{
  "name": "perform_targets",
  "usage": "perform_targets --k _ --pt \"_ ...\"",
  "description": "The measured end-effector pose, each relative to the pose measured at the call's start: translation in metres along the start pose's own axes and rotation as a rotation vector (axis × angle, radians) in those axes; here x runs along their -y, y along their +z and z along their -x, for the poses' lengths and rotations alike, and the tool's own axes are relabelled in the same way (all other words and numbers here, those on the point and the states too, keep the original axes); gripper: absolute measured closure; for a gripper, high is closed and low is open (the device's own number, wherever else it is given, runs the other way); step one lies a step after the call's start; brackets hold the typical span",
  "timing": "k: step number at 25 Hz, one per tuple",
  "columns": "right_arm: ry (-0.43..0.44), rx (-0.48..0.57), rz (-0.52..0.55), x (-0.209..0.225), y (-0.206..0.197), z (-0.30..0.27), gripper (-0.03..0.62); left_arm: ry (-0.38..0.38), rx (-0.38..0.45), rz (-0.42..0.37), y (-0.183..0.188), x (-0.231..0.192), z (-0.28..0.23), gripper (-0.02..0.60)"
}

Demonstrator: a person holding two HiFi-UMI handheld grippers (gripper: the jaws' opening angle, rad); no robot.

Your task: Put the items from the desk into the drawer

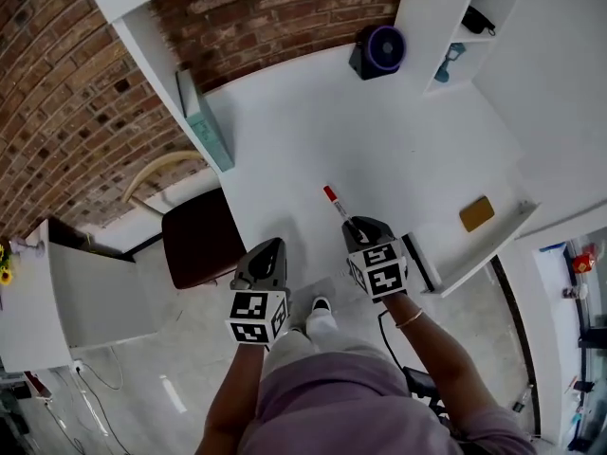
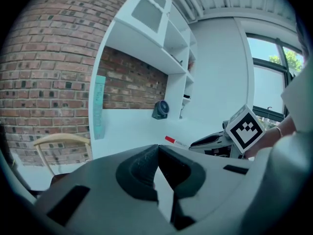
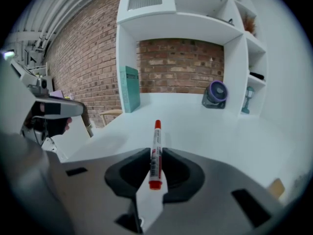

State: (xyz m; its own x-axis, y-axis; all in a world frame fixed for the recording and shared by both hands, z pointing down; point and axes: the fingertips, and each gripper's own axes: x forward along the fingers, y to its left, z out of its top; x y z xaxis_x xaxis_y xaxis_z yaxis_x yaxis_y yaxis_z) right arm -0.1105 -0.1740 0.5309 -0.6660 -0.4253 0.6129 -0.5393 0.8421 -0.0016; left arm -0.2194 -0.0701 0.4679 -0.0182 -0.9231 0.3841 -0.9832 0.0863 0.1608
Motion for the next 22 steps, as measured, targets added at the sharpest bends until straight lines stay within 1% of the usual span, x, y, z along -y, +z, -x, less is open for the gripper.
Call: perform_targets --k 3,7,11,15,19,22 --pt "-0.048 0.017 -0.036 0.019 -0.004 0.016 0.517 -0.056 -0.002 -0.025 0.005 0.019 -0.013 0.583" --pt "-0.136 0.033 -0.086 0.039 -0.010 0.041 0.517 -0.161 -0.005 -0.059 0.013 0.043 -0.029 0.583" --pt "-0.223 0.028 -0.145 0.051 -0.026 0.070 0.517 -0.255 -0.017 -0.082 0.015 0.066 -0.034 0.583" --pt "-0.327 0.036 -0.215 0.066 -0.041 0.101 0.517 -0.349 -0.026 -0.118 0.018 0.090 -0.041 0.583" --pt "-0.449 0.037 -0.300 0.081 -0.062 0.135 0.516 -0.440 -0.049 -0.149 0.014 0.116 -0.046 0.583" --pt "-0.522 0.038 -0.364 0.091 -0.079 0.158 0.516 -0.499 -0.058 -0.172 0.013 0.134 -0.049 0.583"
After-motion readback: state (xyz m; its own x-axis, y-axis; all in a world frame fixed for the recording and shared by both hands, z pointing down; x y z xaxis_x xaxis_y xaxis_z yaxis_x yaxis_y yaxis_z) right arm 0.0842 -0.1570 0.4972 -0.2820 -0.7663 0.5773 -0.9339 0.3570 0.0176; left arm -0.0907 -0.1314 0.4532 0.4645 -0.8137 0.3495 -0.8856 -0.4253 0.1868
